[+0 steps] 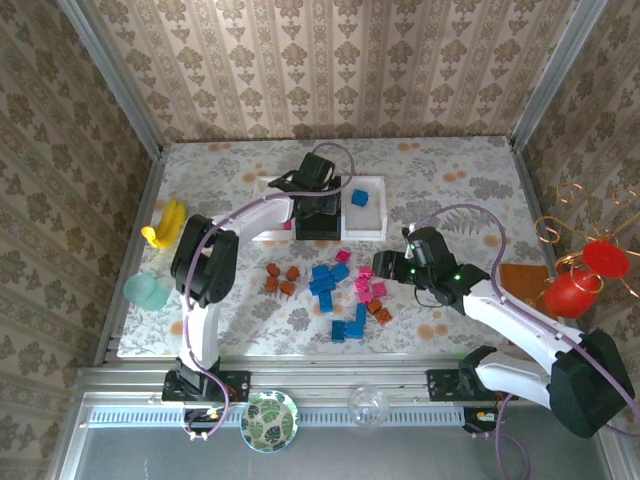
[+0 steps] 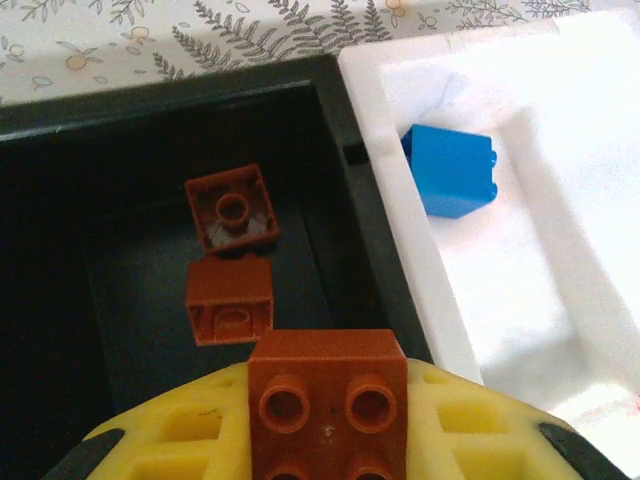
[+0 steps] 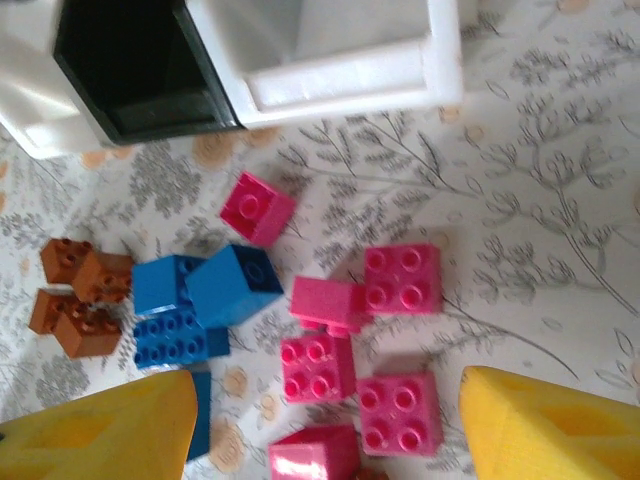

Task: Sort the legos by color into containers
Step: Place the lego in the container, then move the lego to the center of the table.

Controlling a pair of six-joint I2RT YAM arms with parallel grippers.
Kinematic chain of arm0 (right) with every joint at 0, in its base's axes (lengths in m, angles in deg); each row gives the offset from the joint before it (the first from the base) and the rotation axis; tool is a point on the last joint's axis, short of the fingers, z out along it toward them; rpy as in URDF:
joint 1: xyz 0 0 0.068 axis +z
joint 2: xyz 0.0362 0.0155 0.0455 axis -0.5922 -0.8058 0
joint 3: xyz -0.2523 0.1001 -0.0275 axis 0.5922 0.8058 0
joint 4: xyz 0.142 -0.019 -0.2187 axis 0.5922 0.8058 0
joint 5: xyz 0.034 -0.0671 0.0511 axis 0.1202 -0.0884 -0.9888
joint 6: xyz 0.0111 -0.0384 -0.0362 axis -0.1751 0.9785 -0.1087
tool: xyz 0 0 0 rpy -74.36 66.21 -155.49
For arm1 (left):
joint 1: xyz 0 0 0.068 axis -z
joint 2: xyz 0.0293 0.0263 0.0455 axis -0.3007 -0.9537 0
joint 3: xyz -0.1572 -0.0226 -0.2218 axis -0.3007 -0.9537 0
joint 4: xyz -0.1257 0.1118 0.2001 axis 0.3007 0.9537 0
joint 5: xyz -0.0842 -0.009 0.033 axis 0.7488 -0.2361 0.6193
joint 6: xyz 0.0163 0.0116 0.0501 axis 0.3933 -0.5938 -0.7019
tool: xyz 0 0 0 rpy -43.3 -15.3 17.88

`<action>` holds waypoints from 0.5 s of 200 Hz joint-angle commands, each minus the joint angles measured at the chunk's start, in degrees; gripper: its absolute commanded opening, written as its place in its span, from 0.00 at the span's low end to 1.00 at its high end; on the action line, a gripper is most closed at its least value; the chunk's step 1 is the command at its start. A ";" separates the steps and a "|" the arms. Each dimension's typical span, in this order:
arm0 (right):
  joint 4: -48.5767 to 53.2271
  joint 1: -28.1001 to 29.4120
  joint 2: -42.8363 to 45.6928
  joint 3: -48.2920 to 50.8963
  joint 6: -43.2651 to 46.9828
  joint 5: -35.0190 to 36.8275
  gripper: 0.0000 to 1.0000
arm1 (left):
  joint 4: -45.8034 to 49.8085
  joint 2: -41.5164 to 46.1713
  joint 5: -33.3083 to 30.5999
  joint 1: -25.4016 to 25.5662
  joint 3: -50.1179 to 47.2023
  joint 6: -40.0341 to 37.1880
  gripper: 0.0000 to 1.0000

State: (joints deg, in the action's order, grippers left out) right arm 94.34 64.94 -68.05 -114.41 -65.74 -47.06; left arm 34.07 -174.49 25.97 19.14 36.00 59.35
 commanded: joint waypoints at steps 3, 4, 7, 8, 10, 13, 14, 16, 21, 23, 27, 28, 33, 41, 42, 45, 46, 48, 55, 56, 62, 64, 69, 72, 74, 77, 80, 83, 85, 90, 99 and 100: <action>2.48 -0.23 2.50 2.03 -1.47 0.33 0.72 | 4.27 -1.81 -0.11 -0.46 4.77 -1.07 0.37; 2.51 -0.23 2.57 2.12 -1.47 0.28 0.72 | 4.28 -1.87 -0.04 -0.49 4.88 -1.03 0.38; 2.58 -0.22 2.71 2.30 -1.48 0.19 0.72 | 4.35 -1.90 0.00 -0.52 4.98 -0.96 0.40; 2.56 -0.23 2.72 2.34 -1.48 0.17 0.72 | 4.32 -1.91 0.06 -0.56 5.07 -0.94 0.41; 2.63 -0.23 2.84 2.43 -1.52 0.11 0.72 | 4.30 -1.86 0.10 -0.57 5.09 -0.87 0.42; 2.68 -0.21 2.97 2.58 -1.56 0.06 0.72 | 4.17 -1.72 0.26 -0.53 5.15 -0.78 0.45; 2.74 -0.22 2.98 2.61 -1.57 0.06 0.72 | 4.10 -1.65 0.32 -0.52 5.16 -0.76 0.46; 2.78 -0.23 3.06 2.63 -1.57 0.04 0.72 | 4.00 -1.49 0.48 -0.46 5.11 -0.68 0.47; 2.93 -0.23 3.16 2.73 -1.57 0.01 0.72 | 3.70 -0.98 0.75 -0.40 4.88 -0.50 0.50; 2.94 -0.23 3.17 2.79 -1.57 -0.06 0.72 | 3.50 -0.72 0.87 -0.31 4.72 -0.48 0.51; 3.03 -0.23 3.22 2.90 -1.49 -0.08 0.72 | 3.07 -0.09 0.99 -0.19 4.38 -0.37 0.54; 3.04 -0.23 3.24 2.90 -1.48 -0.10 0.72 | 2.98 0.09 1.00 -0.14 4.29 -0.33 0.54; 2.99 -0.23 3.18 2.98 -1.48 -0.18 0.72 | 2.45 0.92 1.14 0.04 3.82 -0.31 0.57; 2.93 -0.23 3.09 3.14 -1.50 -0.27 0.72 | 1.89 2.46 1.30 0.34 3.05 -0.13 0.60; 2.91 -0.23 3.09 3.16 -1.49 -0.28 0.72 | 1.86 2.64 1.32 0.40 2.96 -0.17 0.60; 2.91 -0.23 3.02 3.16 -1.48 -0.36 0.72 | 1.59 3.29 1.47 0.55 2.62 -0.13 0.62; 2.83 -0.23 3.01 3.17 -1.48 -0.38 0.72 | 1.49 3.49 1.49 0.59 2.53 -0.12 0.62; 2.76 -0.23 2.94 3.23 -1.48 -0.45 0.72 | 1.30 3.87 1.58 0.66 2.24 -0.06 0.62; 2.71 -0.23 2.70 3.26 -1.48 -0.63 0.72 | 0.76 5.55 1.76 1.03 1.25 0.13 0.65; 2.66 -0.23 2.67 3.26 -1.48 -0.64 0.72 | 0.59 5.77 1.82 1.09 1.09 0.14 0.65; 2.51 -0.13 2.49 3.32 -1.48 -0.80 0.72 | -0.17 7.37 2.10 1.42 -0.08 0.30 0.67; 2.46 -0.14 2.39 3.34 -1.48 -0.82 0.72 | -0.47 7.91 2.26 1.55 -0.57 0.38 0.68; 2.33 -0.17 2.16 3.34 -1.48 -0.95 0.72 | -1.50 9.47 2.46 1.91 -1.87 0.61 0.70; 2.34 -0.15 2.00 3.34 -1.48 -1.01 0.72 | -2.11 10.43 2.49 2.19 -2.82 0.70 0.71; 2.36 -0.15 1.92 3.32 -1.52 -1.07 0.72 | -2.45 11.03 2.53 2.38 -3.40 0.76 0.72; 2.28 -0.15 1.80 3.34 -1.42 -1.14 0.72 | -3.00 11.98 2.65 2.63 -4.63 0.94 0.73; 2.16 -0.15 1.65 3.34 -1.40 -1.25 0.72 | -3.48 12.94 2.81 2.86 -5.58 1.07 0.74; 2.04 -0.10 1.48 3.41 -1.33 -1.38 0.72 | -4.03 13.90 2.91 3.09 -6.61 1.21 0.75; 1.93 -0.07 1.39 3.43 -1.24 -1.49 0.72 | -4.43 14.60 3.04 3.33 -7.30 1.38 0.75; 1.79 -0.06 1.19 3.43 -1.15 -1.65 0.72 | -5.51 16.28 3.18 3.73 -9.12 1.63 0.77; 1.55 0.22 0.62 3.35 -1.04 -1.79 0.72 | -7.37 19.43 3.37 4.81 -12.76 2.27 0.81; 1.56 0.21 0.58 3.34 -1.00 -1.79 0.72 | -7.52 19.78 3.37 4.87 -13.16 2.35 0.82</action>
State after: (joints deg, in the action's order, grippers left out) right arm 95.96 64.96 -66.30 -111.87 -66.66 -47.71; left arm 32.03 -162.60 27.57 21.59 29.14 60.13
